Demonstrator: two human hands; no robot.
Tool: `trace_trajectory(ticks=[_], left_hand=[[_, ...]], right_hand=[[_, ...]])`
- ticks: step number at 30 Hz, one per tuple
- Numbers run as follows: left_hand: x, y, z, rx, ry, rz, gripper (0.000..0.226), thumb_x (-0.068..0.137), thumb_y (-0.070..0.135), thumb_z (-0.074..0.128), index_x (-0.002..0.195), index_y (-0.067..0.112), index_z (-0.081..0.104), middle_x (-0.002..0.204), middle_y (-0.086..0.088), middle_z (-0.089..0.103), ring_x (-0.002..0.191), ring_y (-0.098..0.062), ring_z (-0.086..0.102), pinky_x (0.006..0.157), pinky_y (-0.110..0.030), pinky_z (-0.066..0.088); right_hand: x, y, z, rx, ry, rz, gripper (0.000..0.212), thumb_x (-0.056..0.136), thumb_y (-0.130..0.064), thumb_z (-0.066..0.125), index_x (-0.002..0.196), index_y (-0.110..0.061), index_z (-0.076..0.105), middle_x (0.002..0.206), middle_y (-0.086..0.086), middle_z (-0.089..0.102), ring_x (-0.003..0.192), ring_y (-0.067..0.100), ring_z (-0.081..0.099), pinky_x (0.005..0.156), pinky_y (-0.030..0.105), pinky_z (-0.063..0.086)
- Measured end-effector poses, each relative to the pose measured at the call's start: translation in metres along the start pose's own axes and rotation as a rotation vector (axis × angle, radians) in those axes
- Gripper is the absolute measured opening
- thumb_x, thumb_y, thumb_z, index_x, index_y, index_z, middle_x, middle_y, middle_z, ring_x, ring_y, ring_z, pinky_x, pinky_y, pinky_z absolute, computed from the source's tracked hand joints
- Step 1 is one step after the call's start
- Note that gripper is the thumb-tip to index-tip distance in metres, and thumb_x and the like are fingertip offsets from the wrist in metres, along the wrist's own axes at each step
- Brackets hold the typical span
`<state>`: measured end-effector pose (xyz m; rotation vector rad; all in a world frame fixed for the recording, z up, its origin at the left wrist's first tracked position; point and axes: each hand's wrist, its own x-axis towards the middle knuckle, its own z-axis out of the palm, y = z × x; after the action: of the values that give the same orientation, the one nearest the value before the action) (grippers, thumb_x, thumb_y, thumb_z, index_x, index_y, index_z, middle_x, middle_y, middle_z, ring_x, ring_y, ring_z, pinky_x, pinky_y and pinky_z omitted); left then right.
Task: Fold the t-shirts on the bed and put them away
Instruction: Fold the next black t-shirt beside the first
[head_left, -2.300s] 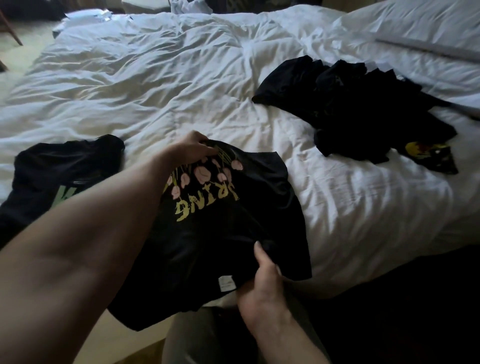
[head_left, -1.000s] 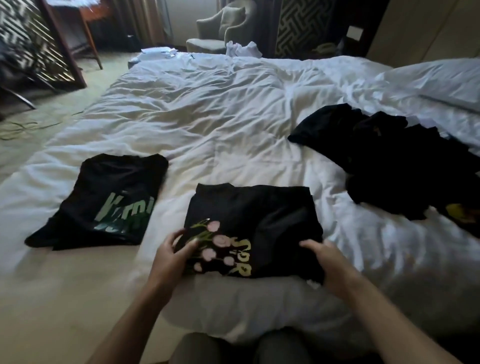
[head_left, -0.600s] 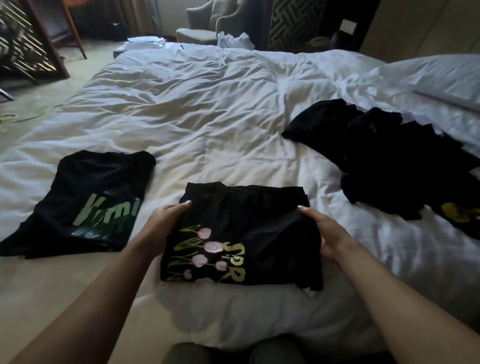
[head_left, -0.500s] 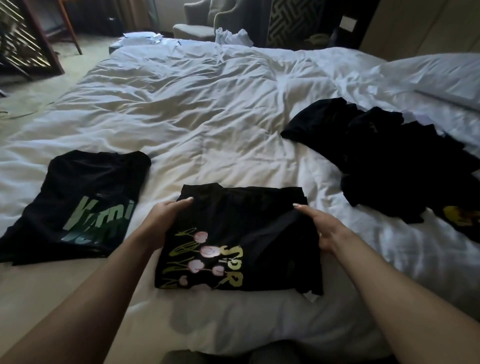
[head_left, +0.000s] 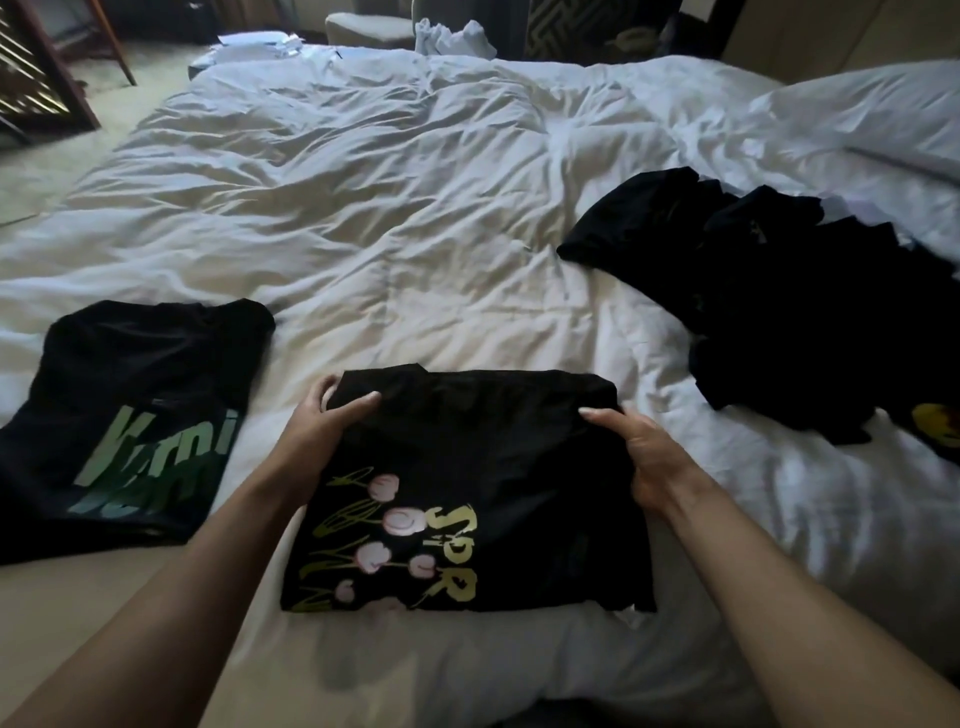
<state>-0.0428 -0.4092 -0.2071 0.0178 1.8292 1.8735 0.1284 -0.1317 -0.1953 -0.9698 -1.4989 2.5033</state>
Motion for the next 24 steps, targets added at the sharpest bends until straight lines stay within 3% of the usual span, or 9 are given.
trace_trajectory(ticks=[3, 6, 9, 11, 13, 15, 18, 21, 24], left_hand=[[0.006, 0.007, -0.003, -0.036, -0.133, -0.053, 0.031, 0.088, 0.016, 0.069, 0.118, 0.010, 0.065, 0.109, -0.019, 0.072, 0.081, -0.025, 0.073, 0.064, -0.029, 0.058], [0.010, 0.012, -0.005, -0.060, -0.087, -0.041, 0.020, 0.092, 0.011, 0.063, 0.112, 0.008, 0.067, 0.098, -0.018, 0.072, 0.071, -0.022, 0.072, 0.058, -0.027, 0.058], [0.011, 0.010, -0.004, -0.037, -0.034, 0.046, 0.013, 0.094, 0.005, 0.059, 0.099, 0.013, 0.067, 0.086, -0.009, 0.072, 0.066, -0.015, 0.071, 0.057, -0.024, 0.057], [0.010, 0.007, -0.004, -0.023, -0.027, 0.113, 0.017, 0.094, 0.003, 0.058, 0.095, 0.017, 0.068, 0.085, -0.004, 0.073, 0.069, -0.013, 0.071, 0.061, -0.023, 0.057], [0.006, 0.006, -0.004, -0.041, -0.025, 0.164, 0.020, 0.094, 0.003, 0.057, 0.094, 0.019, 0.068, 0.085, 0.000, 0.074, 0.073, -0.013, 0.070, 0.063, -0.022, 0.057], [0.002, 0.008, -0.004, -0.064, -0.013, 0.205, 0.022, 0.095, 0.004, 0.057, 0.094, 0.022, 0.068, 0.087, 0.001, 0.074, 0.077, -0.014, 0.070, 0.065, -0.023, 0.057], [-0.004, 0.011, -0.005, -0.087, 0.026, 0.237, 0.022, 0.096, 0.005, 0.058, 0.108, 0.020, 0.067, 0.100, -0.001, 0.073, 0.089, -0.018, 0.070, 0.069, -0.024, 0.058], [-0.015, 0.013, -0.011, -0.100, 0.041, 0.258, 0.032, 0.095, 0.006, 0.059, 0.126, 0.012, 0.063, 0.113, -0.004, 0.072, 0.099, -0.019, 0.070, 0.075, -0.023, 0.058], [-0.031, 0.012, -0.019, -0.093, 0.044, 0.254, 0.021, 0.095, 0.008, 0.057, 0.113, 0.011, 0.068, 0.099, -0.004, 0.075, 0.087, -0.016, 0.073, 0.070, -0.022, 0.058]], right_hand=[[0.008, -0.010, 0.005, -0.043, 0.044, -0.055, 0.036, 0.089, -0.003, 0.064, 0.124, 0.001, 0.059, 0.105, 0.021, 0.070, 0.082, 0.027, 0.072, 0.069, 0.035, 0.061], [0.014, -0.014, 0.003, -0.063, 0.073, -0.082, 0.035, 0.087, -0.001, 0.066, 0.122, -0.001, 0.061, 0.117, 0.026, 0.066, 0.084, 0.027, 0.072, 0.073, 0.036, 0.061], [0.020, -0.011, -0.004, -0.172, 0.076, -0.193, 0.075, 0.082, -0.001, 0.073, 0.146, -0.019, 0.039, 0.139, 0.019, 0.054, 0.105, 0.022, 0.069, 0.088, 0.037, 0.058], [0.020, -0.013, -0.006, -0.295, 0.009, -0.222, 0.090, 0.084, 0.000, 0.071, 0.151, -0.041, 0.027, 0.132, 0.010, 0.060, 0.111, 0.021, 0.066, 0.094, 0.035, 0.055], [0.015, -0.020, -0.004, -0.388, -0.038, -0.211, 0.074, 0.086, 0.004, 0.067, 0.145, -0.033, 0.043, 0.117, 0.008, 0.068, 0.099, 0.020, 0.070, 0.087, 0.029, 0.058], [0.009, -0.028, 0.000, -0.479, -0.037, -0.215, 0.050, 0.085, 0.003, 0.069, 0.130, -0.016, 0.059, 0.116, 0.015, 0.069, 0.093, 0.019, 0.071, 0.081, 0.025, 0.058], [-0.001, -0.033, 0.000, -0.560, 0.009, -0.283, 0.025, 0.086, 0.000, 0.070, 0.110, -0.003, 0.067, 0.105, 0.015, 0.072, 0.091, 0.023, 0.071, 0.075, 0.023, 0.058], [-0.016, -0.032, 0.001, -0.581, 0.128, -0.417, 0.011, 0.087, -0.006, 0.071, 0.097, -0.005, 0.066, 0.083, 0.006, 0.069, 0.079, 0.017, 0.067, 0.066, 0.020, 0.055], [-0.033, -0.023, 0.001, -0.632, 0.201, -0.510, 0.008, 0.088, -0.013, 0.071, 0.093, -0.013, 0.065, 0.102, 0.001, 0.068, 0.091, 0.009, 0.065, 0.079, 0.024, 0.053]])
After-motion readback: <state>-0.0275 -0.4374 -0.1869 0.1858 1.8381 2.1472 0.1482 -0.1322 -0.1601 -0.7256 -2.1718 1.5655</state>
